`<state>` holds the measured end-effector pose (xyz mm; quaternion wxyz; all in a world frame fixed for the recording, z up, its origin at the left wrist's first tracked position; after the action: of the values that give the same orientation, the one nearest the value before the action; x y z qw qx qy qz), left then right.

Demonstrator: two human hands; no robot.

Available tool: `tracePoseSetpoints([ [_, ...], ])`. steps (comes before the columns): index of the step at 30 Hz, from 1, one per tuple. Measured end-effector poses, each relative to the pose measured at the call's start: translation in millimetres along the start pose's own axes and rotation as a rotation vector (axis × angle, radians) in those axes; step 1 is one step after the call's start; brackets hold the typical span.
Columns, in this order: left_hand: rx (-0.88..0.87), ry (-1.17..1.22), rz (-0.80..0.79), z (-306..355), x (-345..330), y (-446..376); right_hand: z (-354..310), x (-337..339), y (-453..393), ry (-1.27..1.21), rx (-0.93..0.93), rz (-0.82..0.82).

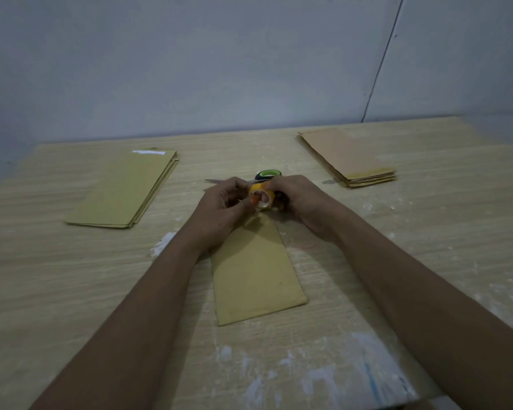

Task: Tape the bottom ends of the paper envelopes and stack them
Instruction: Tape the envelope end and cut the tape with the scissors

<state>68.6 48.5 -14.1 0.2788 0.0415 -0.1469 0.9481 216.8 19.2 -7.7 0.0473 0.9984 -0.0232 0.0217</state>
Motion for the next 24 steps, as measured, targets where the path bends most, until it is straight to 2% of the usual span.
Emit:
tracePoseSetpoints([
  [7, 0.000, 0.001, 0.026, 0.7, 0.3, -1.4, 0.6, 5.3, 0.1, -0.141, -0.008, -0.068],
  [14, -0.010, -0.036, 0.043, 2.2, 3.3, 0.9, -0.8, 1.9, 1.6, -0.022, 0.002, -0.031],
  [19, 0.014, 0.010, 0.008, -0.5, 0.1, -0.1, 0.2, 7.4, -1.0, -0.169, 0.006, -0.050],
  [24, -0.015, -0.019, 0.025, 2.4, 3.1, 1.5, -1.0, 2.6, 1.9, -0.016, 0.027, -0.033],
])
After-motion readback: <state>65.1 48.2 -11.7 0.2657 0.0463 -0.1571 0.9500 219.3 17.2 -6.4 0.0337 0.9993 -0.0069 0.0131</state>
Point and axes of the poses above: each hand's wrist, its own y-axis away from the middle knuckle, its own x-axis out of the back of the hand, z = x × y, the point moved 5 cm from there along -y, towards the middle knuckle
